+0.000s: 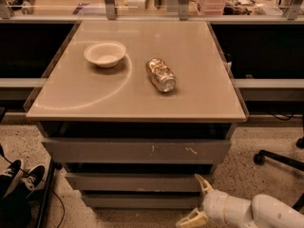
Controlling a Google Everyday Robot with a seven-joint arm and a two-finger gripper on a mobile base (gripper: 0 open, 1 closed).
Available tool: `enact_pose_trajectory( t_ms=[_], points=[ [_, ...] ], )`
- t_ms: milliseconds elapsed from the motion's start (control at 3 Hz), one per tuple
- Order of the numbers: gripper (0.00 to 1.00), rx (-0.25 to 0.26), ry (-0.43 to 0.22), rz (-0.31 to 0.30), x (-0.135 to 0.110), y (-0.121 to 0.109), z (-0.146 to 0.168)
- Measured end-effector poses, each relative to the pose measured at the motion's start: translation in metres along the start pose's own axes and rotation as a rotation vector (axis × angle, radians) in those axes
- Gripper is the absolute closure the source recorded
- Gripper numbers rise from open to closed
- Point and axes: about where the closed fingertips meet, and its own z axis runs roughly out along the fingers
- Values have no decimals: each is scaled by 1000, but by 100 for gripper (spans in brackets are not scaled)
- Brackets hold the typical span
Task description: Open middle drawer
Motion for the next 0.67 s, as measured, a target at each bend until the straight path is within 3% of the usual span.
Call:
enact_pose_trajectory(
  t_ms=[333, 667],
  points=[
    [0, -16, -52, -16, 5, -24, 37],
    [0, -66, -46, -70, -2, -61, 86]
  ],
)
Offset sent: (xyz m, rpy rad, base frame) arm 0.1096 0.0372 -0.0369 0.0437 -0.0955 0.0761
